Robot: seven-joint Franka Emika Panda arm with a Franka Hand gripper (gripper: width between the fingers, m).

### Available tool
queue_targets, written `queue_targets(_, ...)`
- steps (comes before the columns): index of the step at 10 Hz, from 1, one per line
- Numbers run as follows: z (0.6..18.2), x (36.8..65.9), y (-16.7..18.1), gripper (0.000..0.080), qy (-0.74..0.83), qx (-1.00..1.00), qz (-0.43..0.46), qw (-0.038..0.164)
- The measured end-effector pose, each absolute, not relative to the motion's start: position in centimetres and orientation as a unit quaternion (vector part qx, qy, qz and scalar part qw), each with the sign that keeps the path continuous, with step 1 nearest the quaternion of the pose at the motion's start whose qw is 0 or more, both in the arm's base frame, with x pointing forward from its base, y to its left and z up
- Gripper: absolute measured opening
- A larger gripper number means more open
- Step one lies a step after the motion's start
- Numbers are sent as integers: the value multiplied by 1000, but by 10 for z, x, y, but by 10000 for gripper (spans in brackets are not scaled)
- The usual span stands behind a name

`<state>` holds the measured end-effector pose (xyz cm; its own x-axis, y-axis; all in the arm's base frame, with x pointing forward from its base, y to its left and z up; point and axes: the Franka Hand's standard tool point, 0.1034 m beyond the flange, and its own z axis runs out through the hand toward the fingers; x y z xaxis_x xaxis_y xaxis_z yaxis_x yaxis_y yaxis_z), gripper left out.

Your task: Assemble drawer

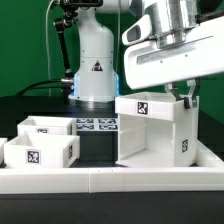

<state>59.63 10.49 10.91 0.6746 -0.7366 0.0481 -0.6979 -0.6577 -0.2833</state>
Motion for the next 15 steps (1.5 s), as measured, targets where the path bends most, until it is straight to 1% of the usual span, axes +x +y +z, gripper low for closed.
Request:
queue_targets(2,104,591,101,54,483,-866,-52,123)
queue_targets(5,105,597,96,55,576,-804,-37,142)
queue_targets(7,109,605,94,55,633,-757,-27,156)
queue_targets(8,110,610,94,55,657,-737,-20,160)
queue_targets(10,107,622,94,55,686,-708,-15,168)
queue_targets(13,105,640,93,55,686,-707,-14,172)
queue_targets(15,106,645,93,55,686,-707,-11,173)
